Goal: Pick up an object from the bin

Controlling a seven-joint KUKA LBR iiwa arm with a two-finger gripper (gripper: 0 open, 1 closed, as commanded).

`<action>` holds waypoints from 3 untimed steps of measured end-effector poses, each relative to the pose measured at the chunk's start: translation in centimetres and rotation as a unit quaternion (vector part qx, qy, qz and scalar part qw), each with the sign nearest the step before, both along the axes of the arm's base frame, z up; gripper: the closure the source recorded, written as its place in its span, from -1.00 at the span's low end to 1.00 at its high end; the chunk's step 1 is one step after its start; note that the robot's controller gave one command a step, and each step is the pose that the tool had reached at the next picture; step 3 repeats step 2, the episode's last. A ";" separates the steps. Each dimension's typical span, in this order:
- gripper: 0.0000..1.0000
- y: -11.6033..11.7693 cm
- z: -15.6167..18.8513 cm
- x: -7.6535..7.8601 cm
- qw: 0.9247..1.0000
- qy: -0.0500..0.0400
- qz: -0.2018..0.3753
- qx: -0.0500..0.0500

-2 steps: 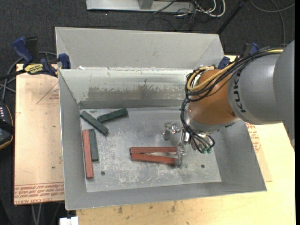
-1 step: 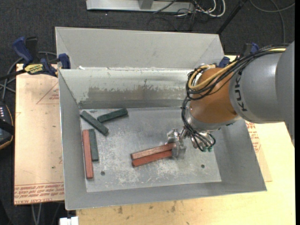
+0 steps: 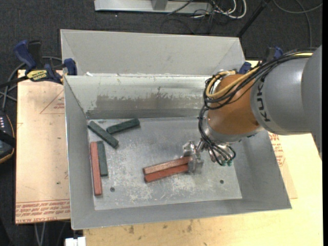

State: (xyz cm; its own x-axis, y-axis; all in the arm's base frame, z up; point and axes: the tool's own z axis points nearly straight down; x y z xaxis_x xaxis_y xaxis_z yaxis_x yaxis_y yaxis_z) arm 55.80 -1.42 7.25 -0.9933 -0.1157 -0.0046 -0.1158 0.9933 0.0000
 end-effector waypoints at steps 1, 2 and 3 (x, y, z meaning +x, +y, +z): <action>1.00 -0.8 0.0 -3.3 0.980 -0.003 0.198 -0.001; 1.00 -1.2 16.9 -0.9 0.978 -0.004 0.209 -0.002; 1.00 -1.2 16.9 -0.9 0.978 -0.004 0.209 -0.002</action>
Offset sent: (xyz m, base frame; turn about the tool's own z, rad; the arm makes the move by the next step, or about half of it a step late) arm -0.0358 -0.0086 -0.0025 -0.4032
